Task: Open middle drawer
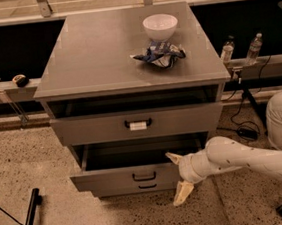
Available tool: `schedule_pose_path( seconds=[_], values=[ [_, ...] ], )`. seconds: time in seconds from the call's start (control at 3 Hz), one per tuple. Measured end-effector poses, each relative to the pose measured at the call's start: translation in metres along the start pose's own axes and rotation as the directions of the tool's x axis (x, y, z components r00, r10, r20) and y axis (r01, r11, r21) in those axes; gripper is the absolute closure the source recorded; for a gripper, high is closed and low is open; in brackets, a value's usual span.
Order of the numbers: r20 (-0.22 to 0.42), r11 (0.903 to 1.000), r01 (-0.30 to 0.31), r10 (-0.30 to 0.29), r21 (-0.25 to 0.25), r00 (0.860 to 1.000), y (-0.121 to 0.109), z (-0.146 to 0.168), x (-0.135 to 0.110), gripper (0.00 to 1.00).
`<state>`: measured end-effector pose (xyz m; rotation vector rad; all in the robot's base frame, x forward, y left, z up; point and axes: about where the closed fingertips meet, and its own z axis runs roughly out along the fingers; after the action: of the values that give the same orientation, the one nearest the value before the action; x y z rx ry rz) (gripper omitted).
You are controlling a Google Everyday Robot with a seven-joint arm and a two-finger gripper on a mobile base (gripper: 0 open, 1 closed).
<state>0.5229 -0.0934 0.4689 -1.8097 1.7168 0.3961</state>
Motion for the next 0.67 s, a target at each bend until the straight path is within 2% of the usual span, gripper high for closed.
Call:
schedule_pose_path(
  seconds=[0.33,0.67],
  values=[
    [-0.026,0.9991,-0.041,0.042,0.012,0.999,-0.032,0.015,0.014,0.0],
    [-0.077,0.9971,-0.076,0.076,0.012,0.994,-0.05,0.029,0.025,0.0]
  ],
)
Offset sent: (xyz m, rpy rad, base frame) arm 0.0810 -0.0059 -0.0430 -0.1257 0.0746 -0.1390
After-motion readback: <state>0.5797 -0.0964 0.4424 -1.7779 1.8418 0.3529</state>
